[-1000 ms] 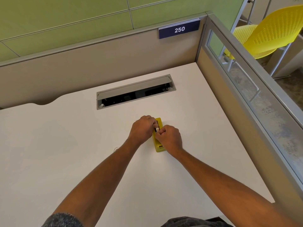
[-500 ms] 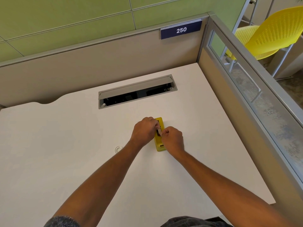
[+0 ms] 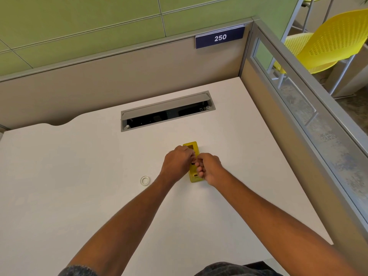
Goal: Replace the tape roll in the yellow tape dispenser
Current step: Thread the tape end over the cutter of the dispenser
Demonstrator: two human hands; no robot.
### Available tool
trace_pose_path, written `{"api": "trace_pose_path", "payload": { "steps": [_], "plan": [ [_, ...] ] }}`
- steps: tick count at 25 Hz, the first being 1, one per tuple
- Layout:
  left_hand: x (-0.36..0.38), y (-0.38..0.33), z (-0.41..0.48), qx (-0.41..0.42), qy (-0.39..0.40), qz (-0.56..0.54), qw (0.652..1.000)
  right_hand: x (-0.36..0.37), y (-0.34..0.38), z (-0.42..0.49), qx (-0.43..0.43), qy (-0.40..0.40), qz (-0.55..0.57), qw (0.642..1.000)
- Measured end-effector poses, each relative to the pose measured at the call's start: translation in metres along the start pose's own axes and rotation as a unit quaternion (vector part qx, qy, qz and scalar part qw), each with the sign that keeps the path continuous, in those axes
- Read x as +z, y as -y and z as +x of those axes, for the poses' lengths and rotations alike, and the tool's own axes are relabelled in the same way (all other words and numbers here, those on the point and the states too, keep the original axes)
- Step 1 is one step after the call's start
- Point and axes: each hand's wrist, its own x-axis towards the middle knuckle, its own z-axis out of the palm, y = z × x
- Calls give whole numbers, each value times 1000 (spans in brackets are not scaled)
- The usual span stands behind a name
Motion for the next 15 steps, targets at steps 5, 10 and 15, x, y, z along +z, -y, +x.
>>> {"api": "trace_pose_path", "payload": {
  "steps": [5, 10, 15],
  "plan": [
    [4, -4, -12, 3, -18, -8, 1000, -3, 0, 6, 8, 5, -25, 1000],
    [11, -3, -28, 28, -38, -22, 999, -4, -2, 6, 21, -3, -40, 999],
    [26, 0, -48, 10, -67, -70, 995, -2, -1, 5, 28, -12, -44, 999]
  ]
}}
